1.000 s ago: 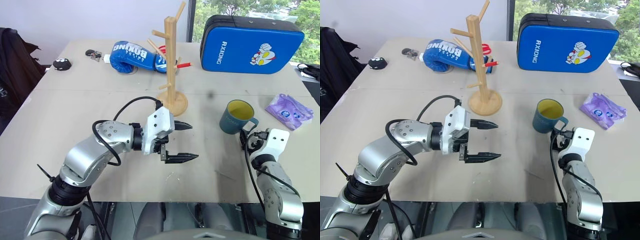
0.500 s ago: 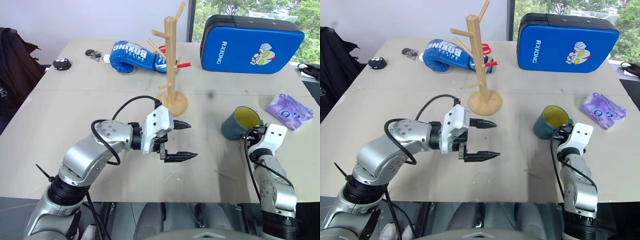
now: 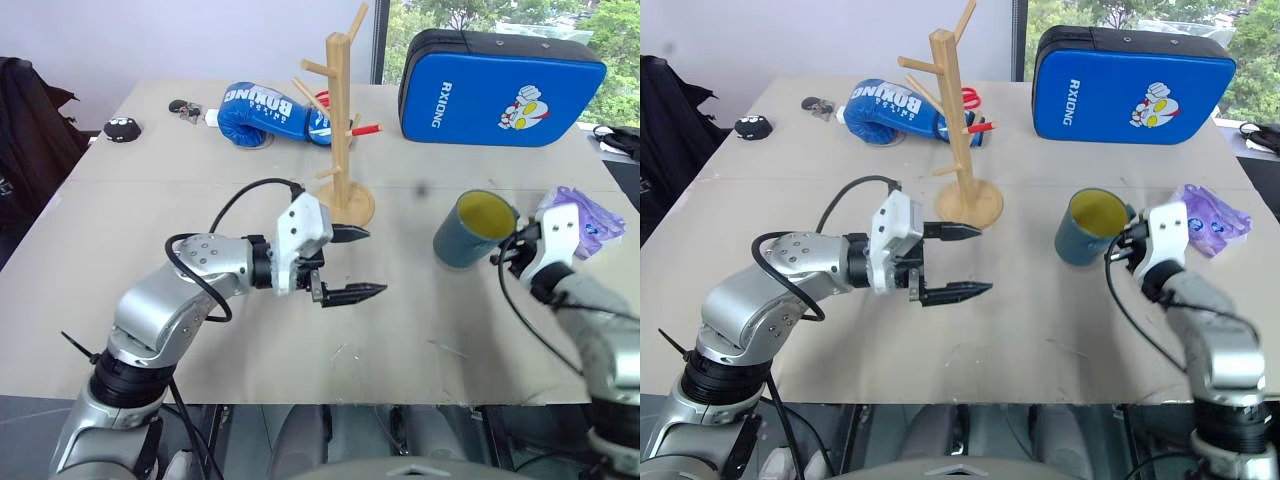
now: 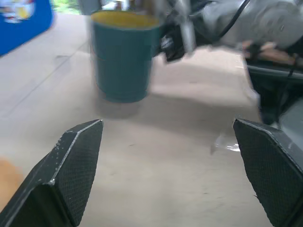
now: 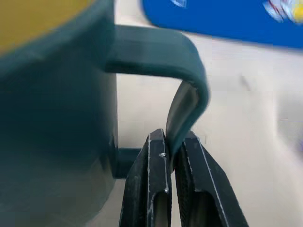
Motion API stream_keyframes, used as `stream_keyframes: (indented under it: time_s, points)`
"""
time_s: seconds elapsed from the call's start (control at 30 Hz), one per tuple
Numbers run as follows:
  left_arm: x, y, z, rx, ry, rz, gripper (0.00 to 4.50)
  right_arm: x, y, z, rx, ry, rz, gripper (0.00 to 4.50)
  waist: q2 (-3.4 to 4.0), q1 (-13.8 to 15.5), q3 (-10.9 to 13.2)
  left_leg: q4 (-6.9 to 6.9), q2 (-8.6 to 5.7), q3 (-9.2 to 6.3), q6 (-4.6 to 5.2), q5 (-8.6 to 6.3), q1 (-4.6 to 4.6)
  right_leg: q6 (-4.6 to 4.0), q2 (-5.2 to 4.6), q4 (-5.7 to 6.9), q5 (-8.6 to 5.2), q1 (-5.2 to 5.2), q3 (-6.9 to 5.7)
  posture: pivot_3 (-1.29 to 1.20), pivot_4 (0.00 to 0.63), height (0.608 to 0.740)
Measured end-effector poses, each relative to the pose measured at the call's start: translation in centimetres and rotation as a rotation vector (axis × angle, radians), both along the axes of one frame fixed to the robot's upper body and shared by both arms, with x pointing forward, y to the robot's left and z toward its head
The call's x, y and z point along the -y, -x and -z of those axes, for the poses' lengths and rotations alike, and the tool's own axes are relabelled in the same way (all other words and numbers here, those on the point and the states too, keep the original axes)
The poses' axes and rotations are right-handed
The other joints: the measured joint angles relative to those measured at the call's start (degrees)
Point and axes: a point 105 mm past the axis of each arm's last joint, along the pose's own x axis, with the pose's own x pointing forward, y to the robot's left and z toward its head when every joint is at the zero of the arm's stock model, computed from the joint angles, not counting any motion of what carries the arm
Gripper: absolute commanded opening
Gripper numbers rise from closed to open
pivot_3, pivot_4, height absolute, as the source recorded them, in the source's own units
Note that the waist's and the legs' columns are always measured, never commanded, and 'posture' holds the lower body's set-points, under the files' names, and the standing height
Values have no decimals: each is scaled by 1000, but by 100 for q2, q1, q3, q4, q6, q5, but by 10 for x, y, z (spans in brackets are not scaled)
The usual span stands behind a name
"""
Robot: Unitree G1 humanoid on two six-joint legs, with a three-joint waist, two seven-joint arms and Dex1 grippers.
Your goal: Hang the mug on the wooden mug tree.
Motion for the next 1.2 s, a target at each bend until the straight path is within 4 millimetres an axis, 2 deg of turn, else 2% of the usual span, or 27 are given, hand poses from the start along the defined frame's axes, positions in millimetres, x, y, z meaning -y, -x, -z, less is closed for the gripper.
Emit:
stream_keyframes:
  time_s: [0.07,0.17,0.23,0.3,0.4,0.67,0.83,1.07,1.2]
  points:
    - [-4,-2,-7,1,35,-27,4500,-7,-4,-27,29,59,-112,77,-2,-1,-1,-3,1,-8,1,0,1,0,2,-1,0,1,-5,0,150,737]
    - [-18,-6,-25,21,112,-60,4500,-24,-7,-50,26,137,-300,77,-3,-8,-1,-9,2,-12,1,0,-2,-1,2,-6,-1,-1,-10,0,150,737]
    - [-31,-9,-40,44,154,-85,4500,-37,-3,-56,9,165,-427,77,-5,-2,-1,-10,4,-16,0,0,-5,-2,1,-11,-1,-1,-15,0,150,737]
    - [-42,-10,-52,71,143,-111,4500,-50,-3,-54,-36,198,-554,77,-8,8,2,-8,1,-15,0,0,-11,-1,-2,-15,-1,0,-16,0,150,737]
    - [-54,-14,-65,112,105,-148,4500,-64,-14,-61,-40,283,-675,77,-7,1,6,1,-6,-8,-1,1,-10,1,-7,-13,1,-1,-11,0,150,737]
    - [-64,-21,-68,138,47,-212,4500,-77,-53,-93,-27,578,-707,77,-4,-6,12,-10,-6,-9,-26,14,-16,-1,-7,-10,0,-13,-15,0,150,737]
    - [-66,-23,-69,142,47,-248,4500,-91,-61,-114,-65,640,-722,77,-2,-2,15,-18,-6,-7,-26,15,-24,-1,-8,-10,0,-22,-15,0,150,737]
    - [-67,-24,-67,141,49,-267,4500,-103,-65,-108,-149,660,-760,77,-1,-8,16,-16,-8,-6,-27,15,-25,-1,-10,-4,0,-23,-15,0,150,737]
    - [-64,-23,-64,134,67,-268,4500,-122,-73,-112,-175,662,-766,77,1,-35,17,-16,-6,-2,-28,16,-24,-1,-8,4,0,-33,-12,0,150,737]
